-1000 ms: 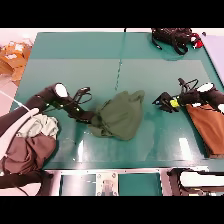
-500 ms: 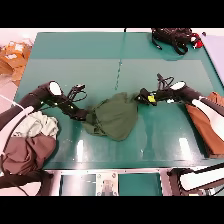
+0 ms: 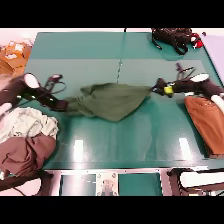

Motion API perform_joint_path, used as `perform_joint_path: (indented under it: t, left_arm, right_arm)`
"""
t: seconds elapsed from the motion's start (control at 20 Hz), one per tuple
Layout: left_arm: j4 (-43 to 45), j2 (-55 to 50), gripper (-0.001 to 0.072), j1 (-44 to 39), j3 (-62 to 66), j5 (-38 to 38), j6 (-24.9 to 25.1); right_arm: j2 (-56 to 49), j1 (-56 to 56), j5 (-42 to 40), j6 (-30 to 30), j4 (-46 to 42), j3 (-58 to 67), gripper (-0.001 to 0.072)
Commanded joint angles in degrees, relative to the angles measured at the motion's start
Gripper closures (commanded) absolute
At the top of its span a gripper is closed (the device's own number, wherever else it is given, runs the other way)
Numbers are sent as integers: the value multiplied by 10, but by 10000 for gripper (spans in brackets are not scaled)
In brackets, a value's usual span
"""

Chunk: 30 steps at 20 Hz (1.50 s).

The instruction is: Fold the shirts.

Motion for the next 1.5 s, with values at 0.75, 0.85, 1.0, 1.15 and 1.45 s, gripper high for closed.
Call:
perform_joint_path:
  t: [0.75, 0.85, 1.0, 1.15, 1.45]
  left_arm:
    - [-22, 203, 683, 50, 455, -73, -88]
    - [-28, 203, 683, 51, 518, -56, -87]
    - [-28, 203, 683, 51, 563, -17, -86]
    - [-33, 182, 683, 50, 515, 1, -72]
    - [-179, 19, 682, 14, 301, 83, 27]
  right_arm:
    - [480, -205, 60, 47, -22, 171, 700]
    - [512, -206, 51, 47, -24, 189, 700]
    - [538, -206, 27, 47, -24, 191, 699]
    - [527, -206, 28, 47, -24, 153, 699]
    - [450, -158, -32, 2, -19, -151, 699]
